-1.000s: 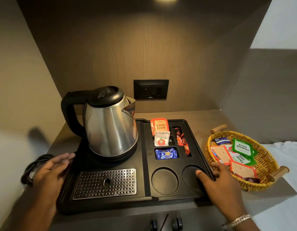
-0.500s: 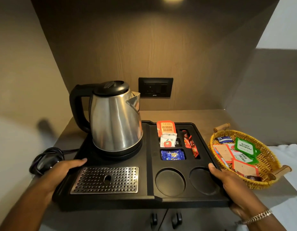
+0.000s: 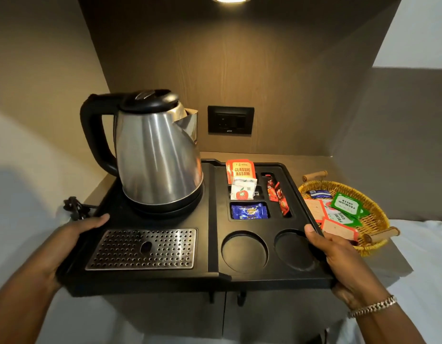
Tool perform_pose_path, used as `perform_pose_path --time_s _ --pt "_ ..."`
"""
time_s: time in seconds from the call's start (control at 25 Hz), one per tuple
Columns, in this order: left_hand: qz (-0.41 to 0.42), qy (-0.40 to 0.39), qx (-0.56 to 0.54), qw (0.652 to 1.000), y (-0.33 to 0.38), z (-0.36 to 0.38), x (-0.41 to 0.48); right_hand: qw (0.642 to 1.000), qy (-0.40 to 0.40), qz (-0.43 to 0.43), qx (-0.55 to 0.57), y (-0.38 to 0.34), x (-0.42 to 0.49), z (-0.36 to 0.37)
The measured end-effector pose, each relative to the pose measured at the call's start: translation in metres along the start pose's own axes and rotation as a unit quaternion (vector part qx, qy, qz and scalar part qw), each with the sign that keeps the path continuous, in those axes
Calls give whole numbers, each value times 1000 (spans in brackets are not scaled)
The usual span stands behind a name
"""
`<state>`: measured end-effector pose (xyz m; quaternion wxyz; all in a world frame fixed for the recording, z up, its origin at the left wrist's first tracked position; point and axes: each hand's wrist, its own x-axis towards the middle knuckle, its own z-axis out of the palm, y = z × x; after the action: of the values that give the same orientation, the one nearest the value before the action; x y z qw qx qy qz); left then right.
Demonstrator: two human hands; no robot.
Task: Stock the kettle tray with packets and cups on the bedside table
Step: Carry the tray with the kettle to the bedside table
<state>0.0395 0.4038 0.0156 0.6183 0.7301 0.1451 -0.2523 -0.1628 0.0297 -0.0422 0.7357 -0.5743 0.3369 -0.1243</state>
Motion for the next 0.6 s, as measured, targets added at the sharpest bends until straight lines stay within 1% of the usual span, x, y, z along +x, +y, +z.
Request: perform_pose_path --time_s 0.08,0.28,0.44,0.6 --pt "5 1 -29 1000 -5 -4 -27 999 -34 -21 1 -4 -12 -9" --pt "63 6 -80 995 -24 -10 -86 994 -94 -53 26 -14 -55 -33" --pt "74 -21 -106 991 -45 -19 -125 993 -98 -58 25 -15 -95 -51" --pt "90 -57 -110 988 -64 -24 -164 995 -72 -73 0 -6 -154 -73"
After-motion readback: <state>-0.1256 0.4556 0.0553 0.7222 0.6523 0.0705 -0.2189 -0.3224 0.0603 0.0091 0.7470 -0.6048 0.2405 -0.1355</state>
